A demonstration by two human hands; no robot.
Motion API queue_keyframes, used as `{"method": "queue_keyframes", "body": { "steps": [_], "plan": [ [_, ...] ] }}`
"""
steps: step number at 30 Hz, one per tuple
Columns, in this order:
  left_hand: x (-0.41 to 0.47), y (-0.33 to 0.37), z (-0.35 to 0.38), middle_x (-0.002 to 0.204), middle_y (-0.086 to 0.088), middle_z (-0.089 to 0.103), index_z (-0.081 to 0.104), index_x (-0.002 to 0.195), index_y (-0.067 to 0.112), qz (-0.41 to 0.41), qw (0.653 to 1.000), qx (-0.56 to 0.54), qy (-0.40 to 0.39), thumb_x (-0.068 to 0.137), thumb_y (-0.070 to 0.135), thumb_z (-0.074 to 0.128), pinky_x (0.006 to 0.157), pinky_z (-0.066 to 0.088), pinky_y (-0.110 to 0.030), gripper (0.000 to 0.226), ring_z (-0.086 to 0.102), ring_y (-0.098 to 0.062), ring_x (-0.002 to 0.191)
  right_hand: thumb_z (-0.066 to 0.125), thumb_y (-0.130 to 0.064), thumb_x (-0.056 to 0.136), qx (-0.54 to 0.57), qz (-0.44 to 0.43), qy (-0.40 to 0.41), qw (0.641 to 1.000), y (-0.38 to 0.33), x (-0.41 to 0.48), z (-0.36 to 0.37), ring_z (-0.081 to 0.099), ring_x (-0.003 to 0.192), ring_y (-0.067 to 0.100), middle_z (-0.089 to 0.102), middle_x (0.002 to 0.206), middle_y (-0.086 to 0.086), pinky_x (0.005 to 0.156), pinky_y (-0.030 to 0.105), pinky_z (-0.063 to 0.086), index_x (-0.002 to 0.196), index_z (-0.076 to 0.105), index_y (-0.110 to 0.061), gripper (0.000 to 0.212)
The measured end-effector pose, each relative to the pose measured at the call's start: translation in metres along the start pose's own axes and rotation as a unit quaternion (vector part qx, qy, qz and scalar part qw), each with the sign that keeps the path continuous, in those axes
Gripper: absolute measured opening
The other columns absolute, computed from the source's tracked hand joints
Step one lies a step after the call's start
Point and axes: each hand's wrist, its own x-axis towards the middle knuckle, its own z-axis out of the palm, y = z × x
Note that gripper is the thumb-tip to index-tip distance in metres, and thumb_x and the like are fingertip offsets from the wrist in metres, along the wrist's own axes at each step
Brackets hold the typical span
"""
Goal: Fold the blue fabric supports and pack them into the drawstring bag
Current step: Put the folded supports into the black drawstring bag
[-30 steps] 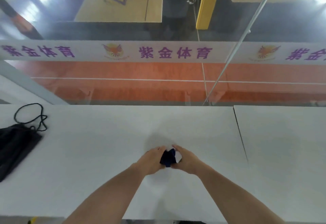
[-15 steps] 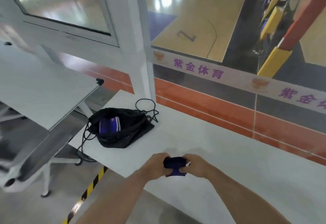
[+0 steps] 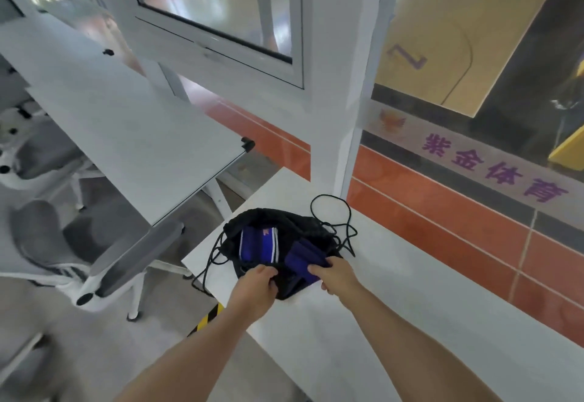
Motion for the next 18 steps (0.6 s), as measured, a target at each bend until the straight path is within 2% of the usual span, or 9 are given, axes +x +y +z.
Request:
{"method": "queue_keyframes", "body": {
  "steps": [4, 7, 11, 15, 18],
  "plan": [
    [0.043, -0.02, -0.013, 0.12, 0.004, 0.064, 0.065, 0.123, 0.021, 0.027, 0.996, 0.09, -0.008, 0.093, 0.023, 0.046, 0.094, 0.046, -0.036, 0.036, 0.061, -0.023, 0.111, 0.076, -0.029, 0.085, 0.08, 0.078, 0.002, 0.994, -0.028, 0.048, 0.032, 0.052, 0.048, 0.017, 0.061, 0.074, 0.009, 0.043, 0.024, 0.043, 0.109, 0.063, -0.005, 0.036],
    [0.074, -0.022, -0.015, 0.126, 0.006, 0.061, 0.061, 0.125, 0.02, 0.03, 0.994, 0.101, -0.036, 0.095, 0.021, 0.043, 0.1, 0.042, -0.034, 0.035, 0.057, -0.019, 0.118, 0.075, -0.028, 0.086, 0.105, 0.139, 0.021, 0.985, -0.033, 0.075, 0.051, 0.053, 0.051, 0.016, 0.06, 0.072, 0.009, 0.047, 0.026, 0.047, 0.103, 0.063, -0.004, 0.032],
    [0.105, -0.034, -0.003, 0.134, 0.004, 0.056, 0.053, 0.133, 0.02, 0.013, 0.987, 0.135, -0.09, 0.097, 0.025, 0.046, 0.107, 0.04, -0.034, 0.036, 0.051, -0.018, 0.126, 0.072, -0.017, 0.088, 0.132, 0.202, 0.033, 0.97, -0.033, 0.101, 0.076, 0.049, 0.05, 0.015, 0.057, 0.071, 0.009, 0.045, 0.026, 0.042, 0.101, 0.064, -0.002, 0.022],
    [0.126, -0.048, 0.008, 0.126, -0.002, 0.061, 0.058, 0.126, 0.018, 0.035, 0.965, 0.203, -0.16, 0.094, 0.021, 0.045, 0.101, 0.04, -0.037, 0.034, 0.055, -0.024, 0.118, 0.072, -0.016, 0.09, 0.179, 0.236, 0.062, 0.953, -0.033, 0.123, 0.086, 0.049, 0.05, 0.016, 0.056, 0.072, 0.01, 0.042, 0.025, 0.04, 0.099, 0.065, 0.0, 0.02],
    [0.13, -0.051, 0.01, 0.124, -0.005, 0.06, 0.058, 0.125, 0.015, 0.061, 0.959, 0.216, -0.175, 0.094, 0.021, 0.044, 0.1, 0.04, -0.037, 0.035, 0.055, -0.026, 0.116, 0.073, -0.024, 0.089, 0.16, 0.25, 0.097, 0.95, -0.033, 0.127, 0.093, 0.055, 0.048, 0.017, 0.059, 0.069, 0.009, 0.042, 0.024, 0.041, 0.087, 0.064, -0.003, 0.023]
  ]
}}
